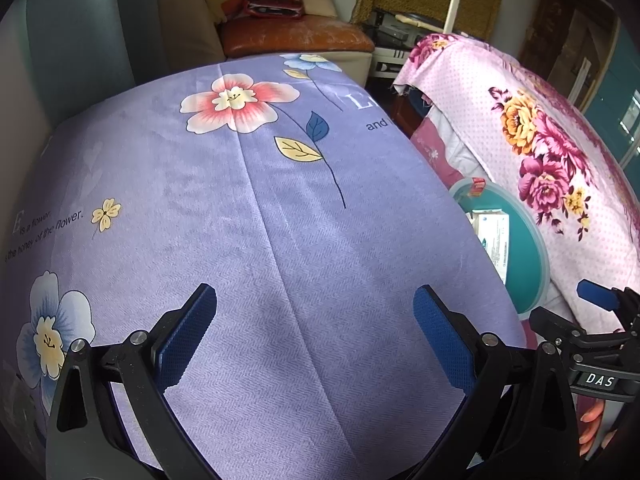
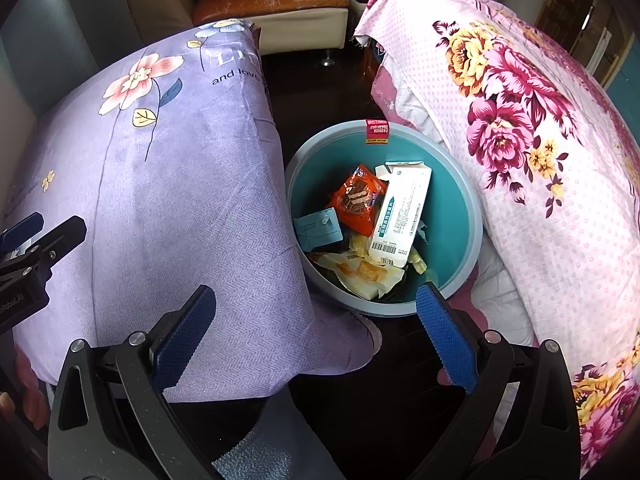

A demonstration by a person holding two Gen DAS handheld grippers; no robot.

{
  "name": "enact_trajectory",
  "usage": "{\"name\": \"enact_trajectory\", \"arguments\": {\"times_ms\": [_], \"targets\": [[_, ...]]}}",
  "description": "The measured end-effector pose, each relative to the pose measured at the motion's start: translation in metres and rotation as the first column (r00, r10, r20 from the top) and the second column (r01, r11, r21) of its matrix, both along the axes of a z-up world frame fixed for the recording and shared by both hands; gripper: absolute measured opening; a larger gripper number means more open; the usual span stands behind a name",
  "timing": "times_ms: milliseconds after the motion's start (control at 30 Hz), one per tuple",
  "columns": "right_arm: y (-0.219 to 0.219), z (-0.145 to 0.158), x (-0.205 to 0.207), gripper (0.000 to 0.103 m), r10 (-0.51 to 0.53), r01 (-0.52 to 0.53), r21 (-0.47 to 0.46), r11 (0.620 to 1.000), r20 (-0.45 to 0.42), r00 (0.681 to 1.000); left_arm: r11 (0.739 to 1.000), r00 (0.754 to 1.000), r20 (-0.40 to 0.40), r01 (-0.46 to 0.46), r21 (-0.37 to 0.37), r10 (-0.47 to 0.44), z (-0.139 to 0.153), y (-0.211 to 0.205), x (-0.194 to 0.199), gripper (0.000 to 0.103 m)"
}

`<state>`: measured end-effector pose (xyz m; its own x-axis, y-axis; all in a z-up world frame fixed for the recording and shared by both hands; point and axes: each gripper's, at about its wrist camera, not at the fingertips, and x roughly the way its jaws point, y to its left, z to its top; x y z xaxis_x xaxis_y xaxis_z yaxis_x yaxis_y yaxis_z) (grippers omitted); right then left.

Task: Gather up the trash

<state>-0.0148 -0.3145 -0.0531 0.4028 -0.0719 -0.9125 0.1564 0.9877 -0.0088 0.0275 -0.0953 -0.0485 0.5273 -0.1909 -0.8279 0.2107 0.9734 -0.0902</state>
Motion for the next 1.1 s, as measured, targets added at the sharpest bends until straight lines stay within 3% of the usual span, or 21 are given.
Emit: {"name": "enact_trajectory", "arguments": {"times_ms": [1100], "targets": [[0.0,0.009,-0.003,0.096,0.008,-0.008,0.002,1.0,0.022,1.0,1.0,0.999,-0.024,-0.026,0.01,0.026,0.001,0.0,-0.004,0.099]]}}
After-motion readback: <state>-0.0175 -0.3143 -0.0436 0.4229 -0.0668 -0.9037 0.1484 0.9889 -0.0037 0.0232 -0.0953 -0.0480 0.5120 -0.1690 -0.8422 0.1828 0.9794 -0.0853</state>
